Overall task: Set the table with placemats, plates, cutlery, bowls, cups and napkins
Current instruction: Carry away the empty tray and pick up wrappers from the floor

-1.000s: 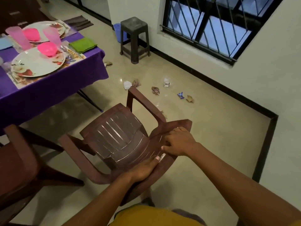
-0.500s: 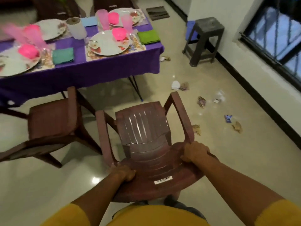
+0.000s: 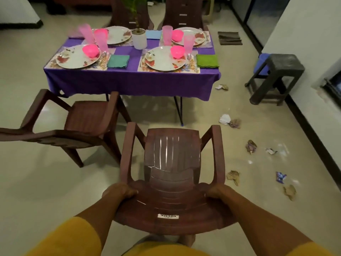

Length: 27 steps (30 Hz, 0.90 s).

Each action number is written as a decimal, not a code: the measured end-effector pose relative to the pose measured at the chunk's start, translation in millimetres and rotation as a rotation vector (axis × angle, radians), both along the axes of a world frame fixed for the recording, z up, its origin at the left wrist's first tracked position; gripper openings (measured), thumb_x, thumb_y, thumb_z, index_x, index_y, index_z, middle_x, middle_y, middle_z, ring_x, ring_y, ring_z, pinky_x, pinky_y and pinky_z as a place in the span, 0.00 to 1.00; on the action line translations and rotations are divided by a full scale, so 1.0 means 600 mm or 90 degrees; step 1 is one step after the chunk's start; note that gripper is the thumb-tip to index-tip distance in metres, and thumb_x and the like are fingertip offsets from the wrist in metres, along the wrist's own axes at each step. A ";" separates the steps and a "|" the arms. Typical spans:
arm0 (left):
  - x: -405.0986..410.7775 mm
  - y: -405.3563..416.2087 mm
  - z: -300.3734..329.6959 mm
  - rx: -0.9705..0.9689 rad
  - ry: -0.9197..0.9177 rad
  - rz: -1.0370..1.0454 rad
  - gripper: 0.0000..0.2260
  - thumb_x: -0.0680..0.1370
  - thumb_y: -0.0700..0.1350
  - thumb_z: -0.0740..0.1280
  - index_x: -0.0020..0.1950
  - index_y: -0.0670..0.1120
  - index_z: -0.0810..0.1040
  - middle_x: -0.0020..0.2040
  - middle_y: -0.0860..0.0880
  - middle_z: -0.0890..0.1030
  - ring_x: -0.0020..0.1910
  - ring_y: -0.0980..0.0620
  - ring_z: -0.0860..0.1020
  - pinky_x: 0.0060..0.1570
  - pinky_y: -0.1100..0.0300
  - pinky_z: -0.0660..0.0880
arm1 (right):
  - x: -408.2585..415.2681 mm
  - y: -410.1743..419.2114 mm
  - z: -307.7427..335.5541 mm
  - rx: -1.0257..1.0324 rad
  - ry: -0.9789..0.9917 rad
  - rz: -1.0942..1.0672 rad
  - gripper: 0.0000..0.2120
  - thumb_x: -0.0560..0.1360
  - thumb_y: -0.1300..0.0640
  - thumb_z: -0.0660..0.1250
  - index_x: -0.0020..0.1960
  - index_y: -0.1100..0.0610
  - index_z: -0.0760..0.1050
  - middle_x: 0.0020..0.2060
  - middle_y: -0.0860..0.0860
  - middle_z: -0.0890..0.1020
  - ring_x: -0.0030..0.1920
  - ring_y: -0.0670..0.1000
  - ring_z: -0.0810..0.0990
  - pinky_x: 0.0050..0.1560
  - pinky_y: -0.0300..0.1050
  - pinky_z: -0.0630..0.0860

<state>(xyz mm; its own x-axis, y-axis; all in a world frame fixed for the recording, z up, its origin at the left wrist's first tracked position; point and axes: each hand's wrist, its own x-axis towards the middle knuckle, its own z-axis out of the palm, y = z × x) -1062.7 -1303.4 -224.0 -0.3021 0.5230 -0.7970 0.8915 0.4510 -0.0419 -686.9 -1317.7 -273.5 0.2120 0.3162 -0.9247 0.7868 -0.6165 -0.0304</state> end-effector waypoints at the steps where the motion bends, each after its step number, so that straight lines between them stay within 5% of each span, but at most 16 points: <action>1: -0.003 0.002 -0.006 -0.002 -0.005 0.011 0.32 0.74 0.66 0.72 0.71 0.49 0.78 0.68 0.46 0.80 0.66 0.45 0.79 0.67 0.50 0.75 | -0.012 -0.007 0.040 0.013 -0.008 -0.022 0.21 0.77 0.49 0.71 0.69 0.53 0.76 0.62 0.54 0.81 0.60 0.57 0.81 0.68 0.54 0.77; 7: -0.015 0.000 -0.020 0.017 -0.039 0.028 0.30 0.74 0.66 0.73 0.68 0.48 0.80 0.65 0.45 0.82 0.63 0.45 0.80 0.62 0.53 0.76 | -0.017 -0.028 0.101 0.081 -0.058 0.042 0.33 0.77 0.39 0.71 0.76 0.54 0.70 0.72 0.54 0.75 0.70 0.56 0.75 0.69 0.49 0.72; 15: -0.012 0.027 -0.018 0.029 -0.071 0.036 0.31 0.78 0.63 0.71 0.73 0.44 0.76 0.70 0.43 0.79 0.68 0.43 0.77 0.67 0.52 0.73 | -0.007 0.005 0.092 0.092 -0.032 0.026 0.41 0.70 0.35 0.77 0.74 0.55 0.72 0.71 0.54 0.77 0.69 0.56 0.76 0.69 0.51 0.74; 27: -0.048 0.218 -0.035 0.041 -0.099 0.057 0.34 0.75 0.62 0.75 0.73 0.42 0.75 0.70 0.41 0.78 0.68 0.40 0.77 0.71 0.45 0.72 | -0.040 0.188 0.081 0.087 -0.058 0.014 0.41 0.72 0.36 0.76 0.76 0.57 0.69 0.72 0.55 0.75 0.69 0.58 0.76 0.68 0.51 0.73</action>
